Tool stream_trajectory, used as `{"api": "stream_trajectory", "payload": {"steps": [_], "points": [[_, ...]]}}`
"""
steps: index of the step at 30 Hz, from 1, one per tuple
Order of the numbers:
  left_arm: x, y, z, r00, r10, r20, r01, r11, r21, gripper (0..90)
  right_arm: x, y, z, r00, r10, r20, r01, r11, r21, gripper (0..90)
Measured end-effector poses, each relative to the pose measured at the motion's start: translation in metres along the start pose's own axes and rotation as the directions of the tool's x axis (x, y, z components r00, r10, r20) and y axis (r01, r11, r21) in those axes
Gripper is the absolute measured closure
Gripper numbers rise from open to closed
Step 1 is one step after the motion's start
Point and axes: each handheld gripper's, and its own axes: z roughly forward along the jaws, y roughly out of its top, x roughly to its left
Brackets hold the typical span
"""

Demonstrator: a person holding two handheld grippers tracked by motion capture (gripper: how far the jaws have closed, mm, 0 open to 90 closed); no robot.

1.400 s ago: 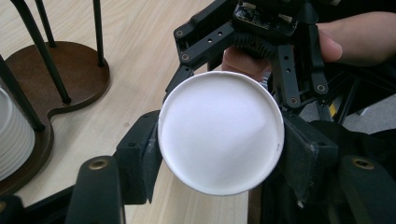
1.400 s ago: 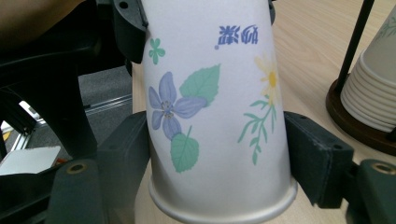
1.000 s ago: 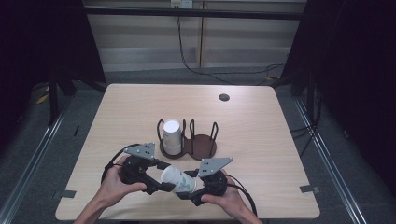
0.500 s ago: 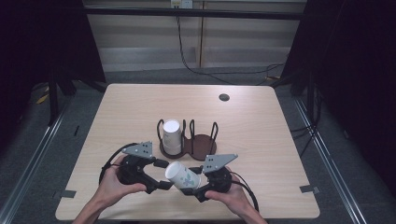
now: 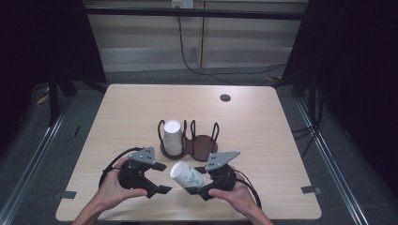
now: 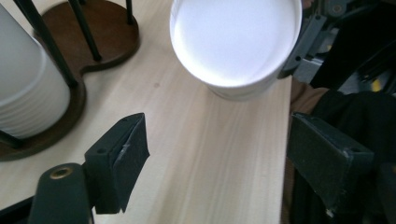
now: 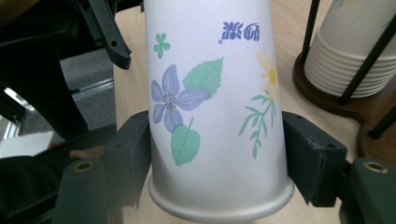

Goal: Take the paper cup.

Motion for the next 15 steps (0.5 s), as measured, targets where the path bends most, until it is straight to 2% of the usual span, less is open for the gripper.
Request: {"api": "stream_trajectory", "payload": {"steps": [4,7,8,10,11,12,15], "points": [[0.000,-0.001,0.001,0.9999,-0.002,-0.011,0.002,0.9999,-0.010,21.6,-0.005,0.006,-0.006,1.0000,0.001,0.007,-0.001,1.000,0.006,30.0],[0.001,-0.001,-0.001,0.9998,0.007,-0.017,-0.007,1.0000,-0.001,21.6,-0.010,0.008,-0.006,0.9998,-0.007,0.018,0.006,0.999,0.040,30.0],[0.001,-0.001,-0.003,0.9993,0.025,-0.027,-0.025,0.9996,0.012,21.7,-0.012,0.009,-0.006,0.9999,-0.004,0.014,0.004,0.999,0.053,30.0],[0.001,-0.002,-0.003,0.9995,0.019,-0.027,-0.019,0.9998,0.003,22.7,-0.014,0.010,-0.005,0.9999,-0.002,0.012,0.001,0.998,0.069,30.0],[0.002,-0.002,-0.004,0.9990,0.029,-0.035,-0.029,0.9995,0.013,23.2,-0.016,0.011,-0.004,1.0000,0.001,0.009,-0.001,0.996,0.091,30.1],[0.002,-0.002,-0.004,0.9990,0.029,-0.035,-0.029,0.9995,0.013,23.2,-0.016,0.011,-0.004,1.0000,0.001,0.009,-0.001,0.996,0.091,30.1],[0.002,-0.005,-0.006,0.9977,0.031,-0.060,-0.031,0.9994,0.013,23.2,-0.019,0.016,-0.003,1.0000,0.000,0.009,-0.001,0.992,0.125,30.3]]}}
